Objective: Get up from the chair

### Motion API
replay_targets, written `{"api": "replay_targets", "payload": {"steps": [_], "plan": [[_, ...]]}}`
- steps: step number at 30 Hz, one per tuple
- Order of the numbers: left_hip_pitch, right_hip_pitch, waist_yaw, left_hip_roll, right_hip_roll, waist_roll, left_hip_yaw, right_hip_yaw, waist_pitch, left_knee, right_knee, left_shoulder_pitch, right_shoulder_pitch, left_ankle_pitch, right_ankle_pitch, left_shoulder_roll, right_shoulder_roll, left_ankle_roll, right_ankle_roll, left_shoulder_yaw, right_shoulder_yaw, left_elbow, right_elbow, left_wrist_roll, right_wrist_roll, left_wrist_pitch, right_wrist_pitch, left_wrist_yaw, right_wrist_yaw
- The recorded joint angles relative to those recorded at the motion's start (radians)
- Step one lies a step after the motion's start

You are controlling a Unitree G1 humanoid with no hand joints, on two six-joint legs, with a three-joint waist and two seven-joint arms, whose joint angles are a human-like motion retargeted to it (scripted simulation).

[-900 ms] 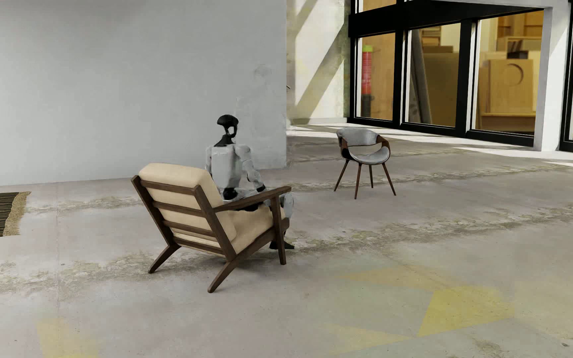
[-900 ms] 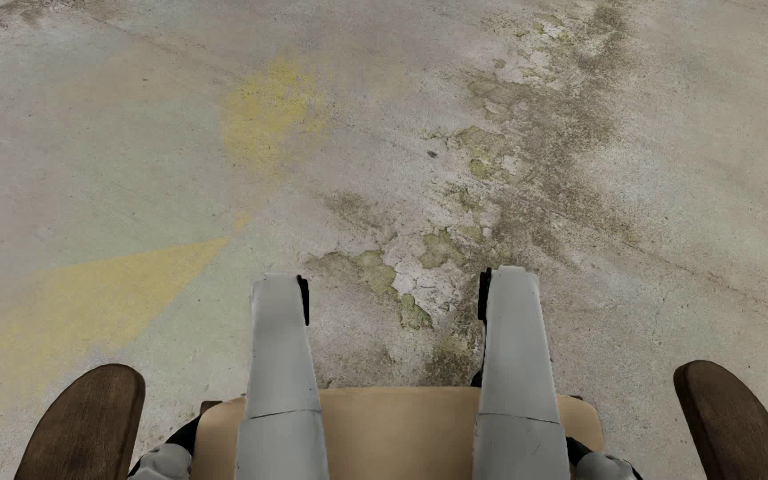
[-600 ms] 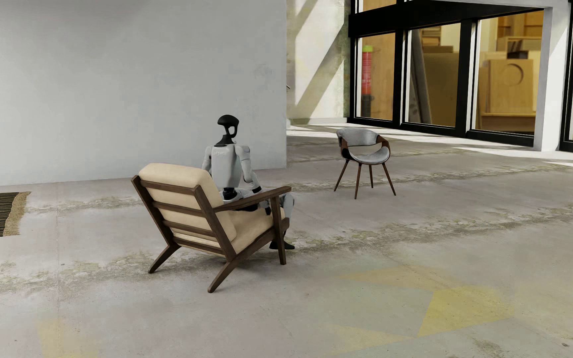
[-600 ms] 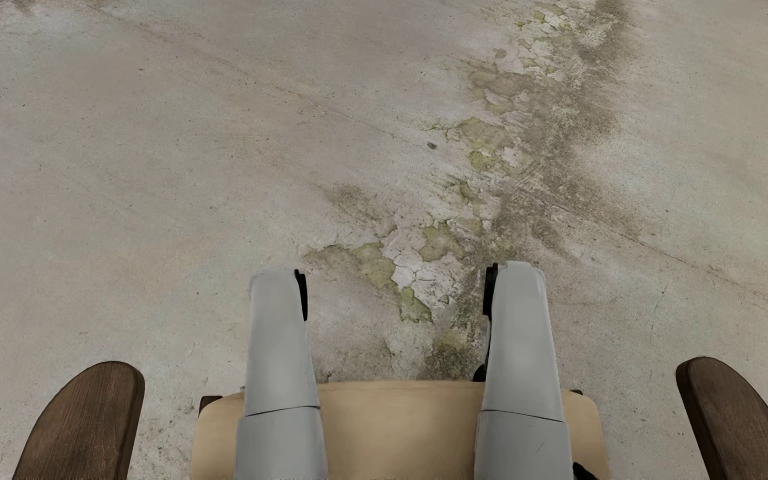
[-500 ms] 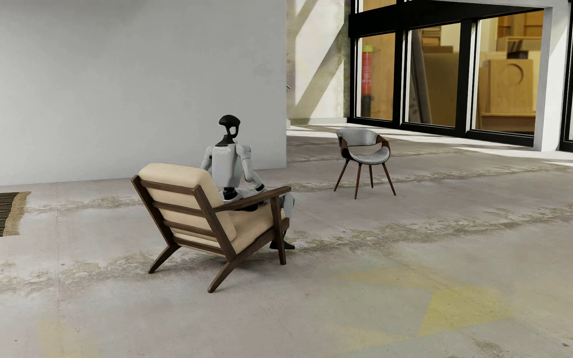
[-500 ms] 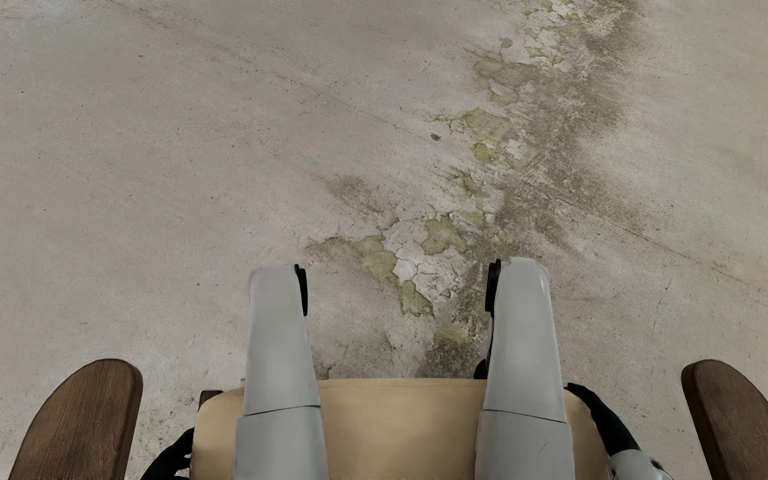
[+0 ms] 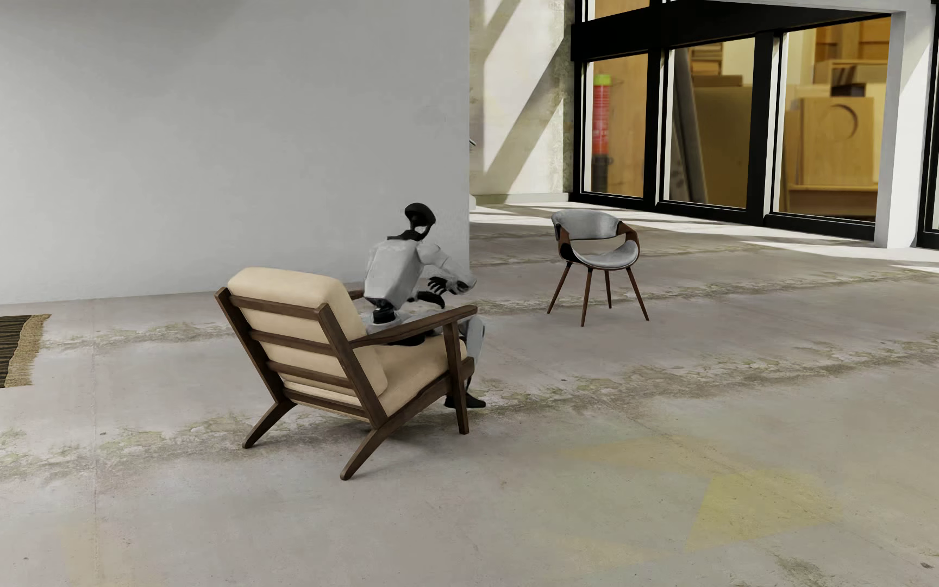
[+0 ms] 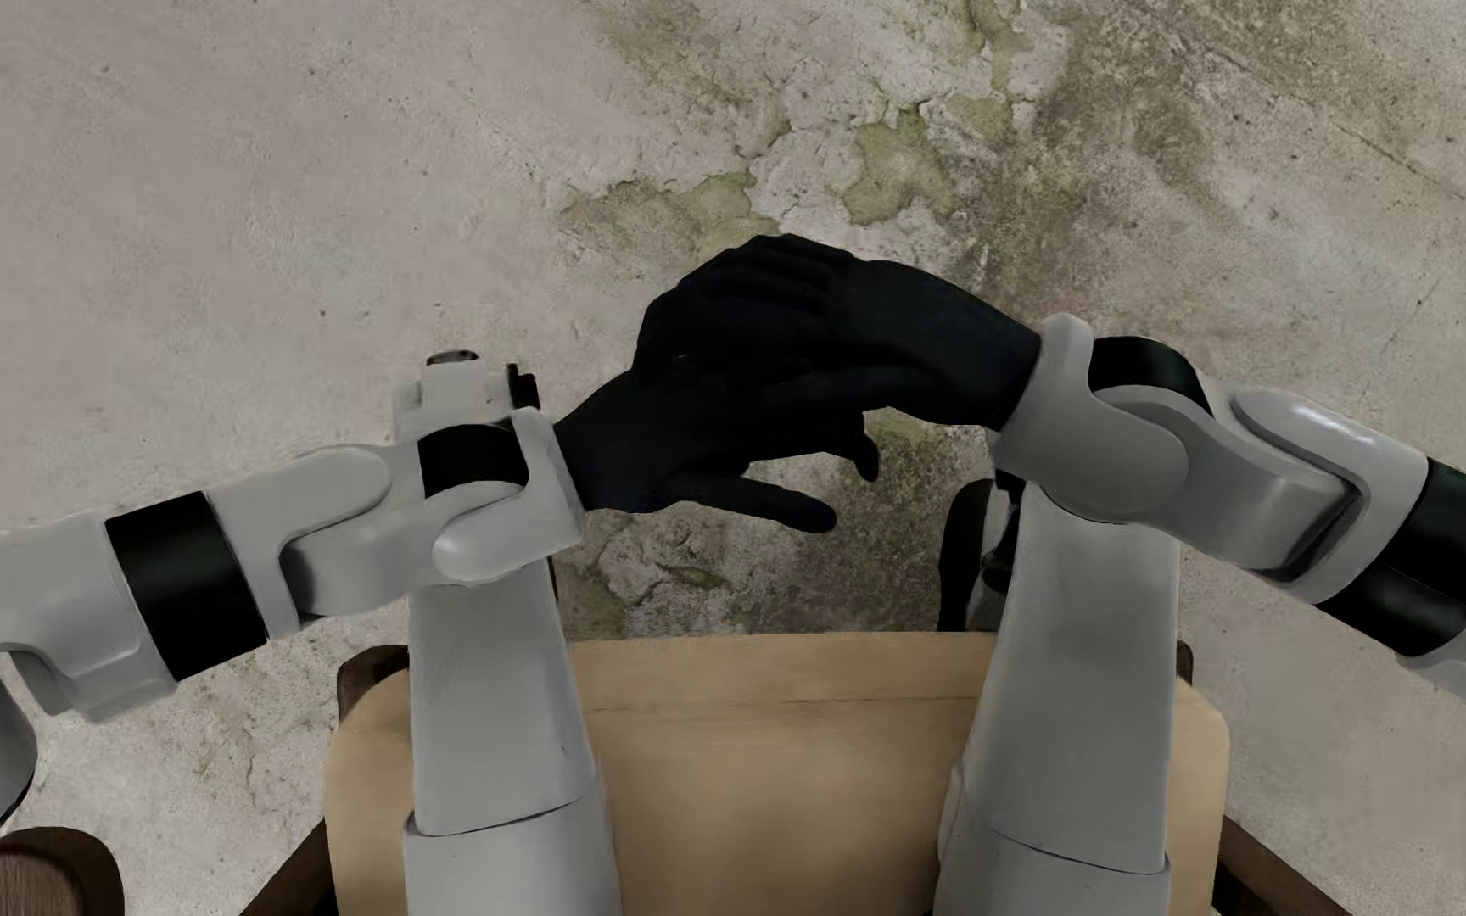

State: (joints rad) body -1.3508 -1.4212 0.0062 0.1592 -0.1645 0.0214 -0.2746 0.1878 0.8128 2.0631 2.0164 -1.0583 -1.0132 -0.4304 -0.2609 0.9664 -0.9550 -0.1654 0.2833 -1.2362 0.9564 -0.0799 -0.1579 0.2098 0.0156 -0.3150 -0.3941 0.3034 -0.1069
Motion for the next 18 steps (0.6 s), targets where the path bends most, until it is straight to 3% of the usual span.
{"api": "replay_targets", "payload": {"steps": [4, 8, 11, 14, 16, 18], "plan": [[-0.093, -0.103, -0.005, -0.014, 0.019, -0.003, -0.002, 0.006, 0.065, -0.042, -0.033, -0.096, -0.109, -0.021, -0.033, 0.063, -0.05, -0.01, -0.007, -0.048, 0.052, -0.085, -0.093, -0.004, 0.017, -0.03, -0.032, 0.114, -0.1], [-0.038, -0.028, -0.004, -0.028, 0.033, 0.003, 0.031, -0.024, 0.057, -0.188, -0.172, -0.044, -0.055, -0.021, -0.064, 0.015, 0.001, 0.012, -0.036, -0.006, 0.011, -0.016, -0.013, 0.015, -0.02, -0.031, -0.024, 0.084, -0.078], [0.093, 0.123, -0.005, -0.028, 0.048, 0.0, 0.071, -0.06, 0.015, -0.398, -0.383, 0.063, 0.05, 0.012, -0.048, -0.103, 0.128, 0.033, -0.066, 0.088, -0.068, 0.165, 0.183, 0.061, -0.106, -0.028, 0.006, -0.031, 0.023], [0.303, 0.344, -0.005, -0.036, 0.066, -0.009, 0.119, -0.102, -0.046, -0.673, -0.665, 0.184, 0.154, 0.069, 0.004, -0.305, 0.32, 0.069, -0.103, 0.223, -0.139, 0.45, 0.48, 0.134, -0.24, -0.032, 0.04, -0.239, 0.185], [0.46, 0.51, -0.006, -0.04, 0.078, -0.015, 0.157, -0.134, -0.107, -0.868, -0.87, 0.273, 0.232, 0.119, 0.055, -0.45, 0.463, 0.092, -0.123, 0.3, -0.176, 0.663, 0.717, 0.19, -0.337, -0.035, 0.051, -0.352, 0.241], [0.622, 0.681, -0.005, -0.046, 0.094, -0.022, 0.194, -0.16, -0.184, -1.071, -1.083, 0.362, 0.313, 0.173, 0.116, -0.568, 0.583, 0.106, -0.147, 0.402, -0.237, 0.837, 0.946, 0.195, -0.372, -0.01, 0.09, -0.45, 0.285]]}}
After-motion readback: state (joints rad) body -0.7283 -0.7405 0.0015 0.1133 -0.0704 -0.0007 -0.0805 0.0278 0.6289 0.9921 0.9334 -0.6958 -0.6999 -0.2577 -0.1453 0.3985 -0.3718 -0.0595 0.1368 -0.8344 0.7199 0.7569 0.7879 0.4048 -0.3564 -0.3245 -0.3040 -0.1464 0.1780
